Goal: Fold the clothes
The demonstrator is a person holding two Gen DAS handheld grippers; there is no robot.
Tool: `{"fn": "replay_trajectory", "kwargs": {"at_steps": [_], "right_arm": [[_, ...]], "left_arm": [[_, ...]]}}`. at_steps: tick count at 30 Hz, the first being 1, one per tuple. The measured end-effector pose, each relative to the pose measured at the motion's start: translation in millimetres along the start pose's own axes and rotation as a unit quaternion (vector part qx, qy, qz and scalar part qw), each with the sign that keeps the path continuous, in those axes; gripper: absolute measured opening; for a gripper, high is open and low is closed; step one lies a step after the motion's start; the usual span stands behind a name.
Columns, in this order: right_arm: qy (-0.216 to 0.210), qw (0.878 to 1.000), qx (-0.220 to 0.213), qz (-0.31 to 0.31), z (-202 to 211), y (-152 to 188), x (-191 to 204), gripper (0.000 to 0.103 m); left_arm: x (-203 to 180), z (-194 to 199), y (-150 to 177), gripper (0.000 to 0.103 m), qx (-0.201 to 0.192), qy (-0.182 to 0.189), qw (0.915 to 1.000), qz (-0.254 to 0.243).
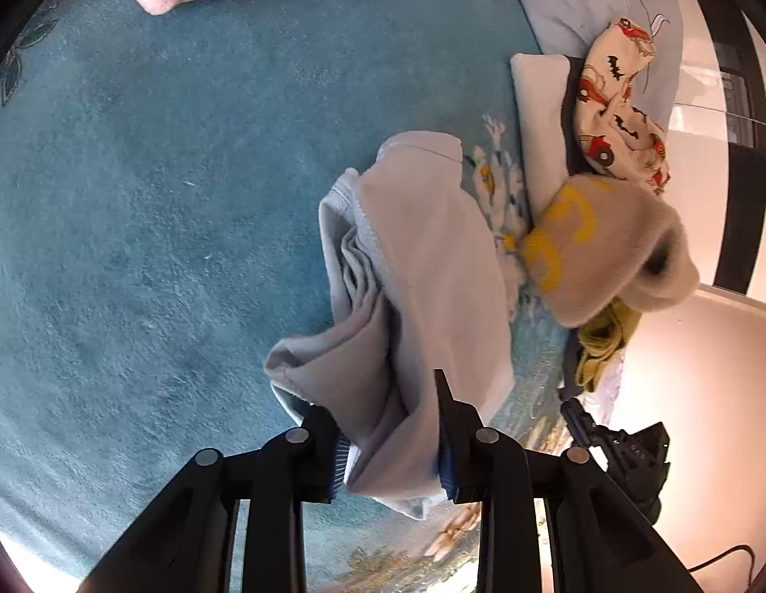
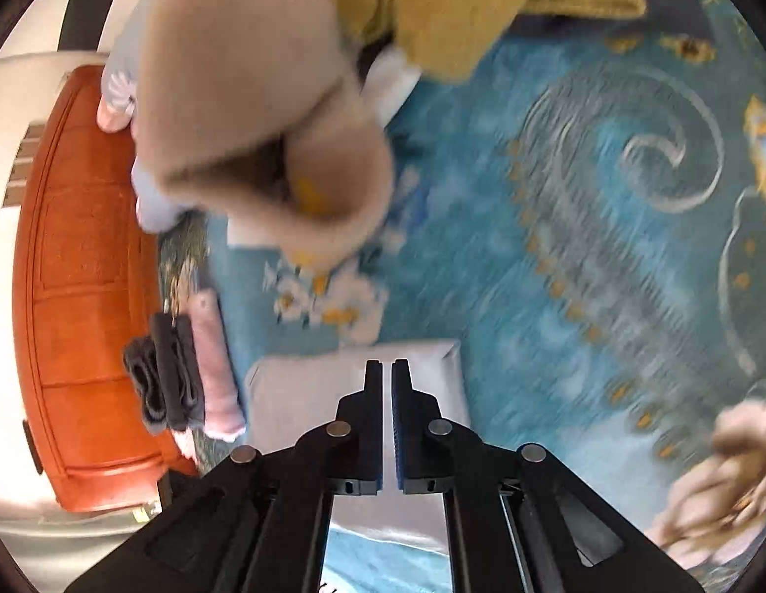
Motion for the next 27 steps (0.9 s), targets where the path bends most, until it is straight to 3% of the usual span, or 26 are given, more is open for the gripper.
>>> {"fn": "replay_trajectory", "kwargs": {"at_steps": [3, 7, 8, 9, 11, 16, 20, 27], "right_arm": [[0.002, 1.000, 0.007, -0.019, -1.9, -9.4, -11.2, 0.006], [-0.009, 0.999, 0.040, -0.005, -15.7, 17.1, -15.0, 0.006], [-0.009, 0.999, 0.049, 0.000, -20.1, 26.9, -16.5, 0.015], [-0.013, 0.998, 0.057, -0.001, -24.4, 36.9, -18.9, 0.036], [-0.029, 0.997, 0.068, -0.014, -32.6, 56.9, -25.6, 0.062], [-0.051, 0.996, 0.066, -0.026, -47.2, 84.1, -35.0, 0.068], [-0.049, 0.996, 0.068, -0.009, -59.5, 90.1, -35.0, 0.068], [-0.061, 0.996, 0.066, 0.003, -68.9, 89.4, -31.6, 0.068]], "left_arm": [[5.3, 7.3, 3.3, 0.035, -0.004, 0.008, 0.9994, 0.034], [3.6, -2.8, 4.0, 0.051, -0.014, -0.007, 0.9996, 0.024], [0.5, -5.8, -1.0, 0.053, -0.015, -0.012, 0.9996, 0.019], [-2.7, -8.7, -6.0, 0.057, -0.016, -0.018, 0.9996, 0.013], [-4.3, -7.9, -13.9, 0.059, -0.016, -0.031, 0.9994, -0.002], [-3.2, -8.8, -32.6, 0.072, -0.006, -0.046, 0.9979, -0.045], [0.8, -28.3, -47.5, 0.073, 0.031, -0.060, 0.9949, -0.075], [-31.2, -63.5, -56.8, 0.073, 0.086, -0.004, 0.9895, -0.116]]}}
Point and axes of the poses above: each gripper's, at about its wrist camera, not at the fingertips, and z roughly against the way its jaws point, x to its left, y to its underside, the point moved 6 cm from there along -z, roughly the way its jaws point
